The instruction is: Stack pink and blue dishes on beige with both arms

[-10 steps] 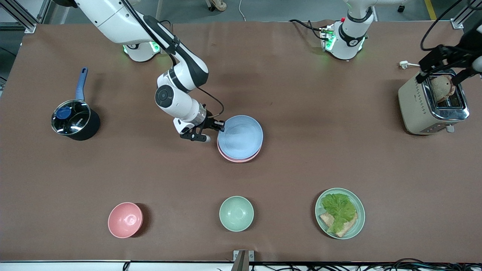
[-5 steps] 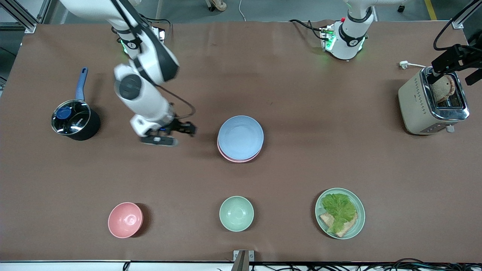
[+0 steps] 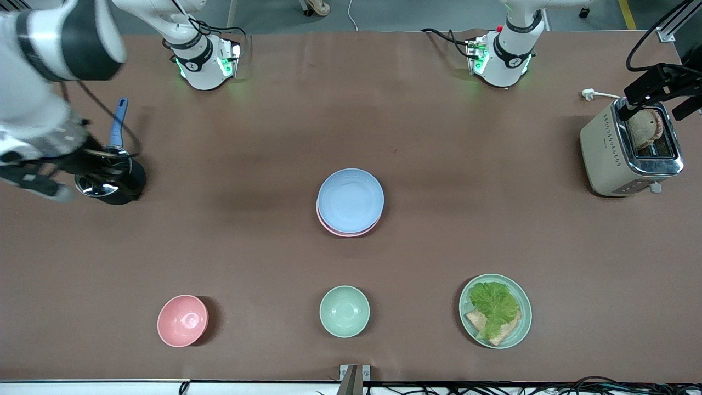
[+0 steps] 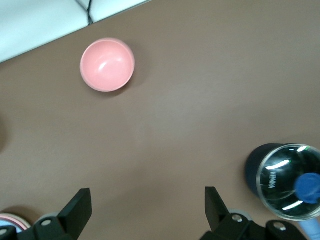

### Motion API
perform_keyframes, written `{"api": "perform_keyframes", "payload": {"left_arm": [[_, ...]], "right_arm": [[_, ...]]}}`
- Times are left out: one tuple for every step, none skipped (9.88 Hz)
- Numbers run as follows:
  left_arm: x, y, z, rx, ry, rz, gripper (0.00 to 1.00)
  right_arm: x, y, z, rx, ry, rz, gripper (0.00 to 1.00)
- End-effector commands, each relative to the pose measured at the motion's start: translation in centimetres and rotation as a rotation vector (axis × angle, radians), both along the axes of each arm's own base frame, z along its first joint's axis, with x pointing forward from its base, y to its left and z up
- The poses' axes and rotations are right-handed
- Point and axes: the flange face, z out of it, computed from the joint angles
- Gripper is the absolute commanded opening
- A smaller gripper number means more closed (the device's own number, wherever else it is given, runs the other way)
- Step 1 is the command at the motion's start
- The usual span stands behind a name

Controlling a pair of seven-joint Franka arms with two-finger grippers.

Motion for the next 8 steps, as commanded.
{"api": "perform_keyframes", "payload": {"left_arm": [[-0.2, -0.1, -1.7, 0.067, 0.037, -0.037, 1.00], [-0.3, -0.7, -1.8, 0.071, 0.041, -0.063, 1.00], [-0.4, -0.7, -1.6, 0.067, 0.039, -0.062, 1.00], [-0.3, -0.6, -1.7, 0.056, 0.040, -0.056, 1.00], [-0.3, -0.7, -1.7, 0.052, 0.040, -0.049, 1.00], [-0.4, -0.8, -1.6, 0.051, 0.041, -0.049, 1.00], [-0.4, -0.8, -1.6, 0.016, 0.044, -0.048, 1.00], [-0.4, -0.7, -1.7, 0.011, 0.049, -0.049, 1.00]], "right_arm": [[-0.5, -2.8, 5.2, -0.019, 0.057, 0.058, 1.00], [-1.4, -3.9, 6.6, -0.024, 0.075, 0.100, 1.00], [-2.2, -4.8, 9.1, -0.022, 0.081, 0.112, 1.00], [-3.3, -4.9, 12.0, 0.014, 0.099, 0.116, 1.00], [-3.8, -5.9, 13.0, 0.023, 0.114, 0.129, 1.00], [-3.6, -6.8, 12.8, 0.011, 0.119, 0.198, 1.00], [-3.8, -7.9, 12.7, 0.016, 0.121, 0.207, 1.00], [-3.7, -8.0, 12.6, 0.016, 0.122, 0.209, 1.00]]}}
